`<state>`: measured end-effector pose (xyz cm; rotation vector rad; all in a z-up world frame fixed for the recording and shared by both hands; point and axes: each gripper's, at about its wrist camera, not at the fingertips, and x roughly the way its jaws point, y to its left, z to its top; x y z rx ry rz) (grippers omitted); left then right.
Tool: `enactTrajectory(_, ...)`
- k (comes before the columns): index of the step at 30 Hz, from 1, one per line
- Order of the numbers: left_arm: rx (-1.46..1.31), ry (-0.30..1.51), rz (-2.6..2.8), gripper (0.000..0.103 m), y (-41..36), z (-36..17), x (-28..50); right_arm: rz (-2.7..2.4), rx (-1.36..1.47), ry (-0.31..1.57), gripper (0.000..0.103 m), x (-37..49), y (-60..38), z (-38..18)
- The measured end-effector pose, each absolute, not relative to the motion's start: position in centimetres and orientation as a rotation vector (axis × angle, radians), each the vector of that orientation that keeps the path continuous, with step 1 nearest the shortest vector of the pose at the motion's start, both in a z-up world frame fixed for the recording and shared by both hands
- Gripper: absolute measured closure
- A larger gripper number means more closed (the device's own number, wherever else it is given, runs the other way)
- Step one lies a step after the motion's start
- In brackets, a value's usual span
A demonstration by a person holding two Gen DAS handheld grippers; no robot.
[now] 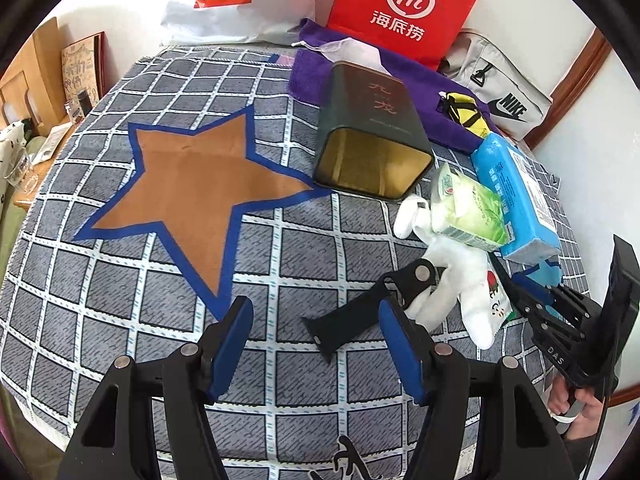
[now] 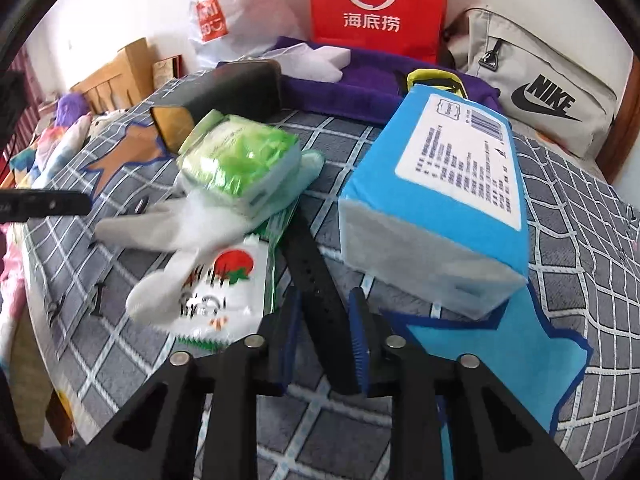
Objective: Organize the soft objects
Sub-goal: 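Move both open tools back toward the remaining items on the bed, then grasp the black watch strap with the right tool while the left tool grasps its other half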
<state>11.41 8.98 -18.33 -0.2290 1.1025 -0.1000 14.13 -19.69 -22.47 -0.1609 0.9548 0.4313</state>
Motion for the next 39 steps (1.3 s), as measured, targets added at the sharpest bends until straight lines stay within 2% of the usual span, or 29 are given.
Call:
enactTrajectory(8, -0.237, 1.099, -0.128, 0.04, 8.7, -18.3, 10.7, 0.472, -0.092, 1.013, 0.084, 11.4, -21.3, -22.3)
enactTrajectory(10, -0.24, 1.097, -0.139, 0.04, 8.7, -18.3, 10.7, 0.468, -0.07, 1.007, 0.081, 11.7, -21.1, -22.4)
enactTrajectory(12, -0.225, 1.098, -0.146, 0.04, 8.5, -18.2, 10.6, 0.477, -0.06, 0.986, 0.065, 12.2, -20.6, -22.4)
enactTrajectory(15, -0.181, 1.099, -0.152, 0.039, 8.0, -18.1, 10.4, 0.444, -0.124, 0.942, 0.06, 12.8, -19.3, -22.6)
enactTrajectory(19, -0.119, 1.096, -0.187, 0.039, 7.2, -18.4, 10.3, 0.437, -0.177, 0.902, 0.062, 13.1, -18.6, -22.8)
enactTrajectory(21, -0.089, 1.092, -0.209, 0.039, 6.6, -18.7, 10.4, 0.431, -0.166, 0.904, 0.083, 13.2, -19.1, -22.7)
enactTrajectory(30, 0.116, 1.034, -0.189, 0.039, 3.5, -20.3, 11.3, 0.395, -0.15, 0.958, 0.083, 10.7, -21.2, -22.5)
enactTrajectory(32, 0.106, 1.026, -0.181, 0.047, 3.5, -20.2, 11.5, 0.375, -0.121, 0.969, 0.083, 10.3, -22.1, -22.5)
enactTrajectory(34, 0.08, 1.032, -0.176, 0.078, 3.9, -19.9, 11.6, 0.363, -0.089, 0.977, 0.083, 10.2, -22.8, -22.5)
enactTrajectory(39, 0.027, 1.086, -0.165, 0.082, 5.4, -19.7, 10.8, 0.336, -0.067, 0.985, 0.083, 10.0, -23.4, -22.4)
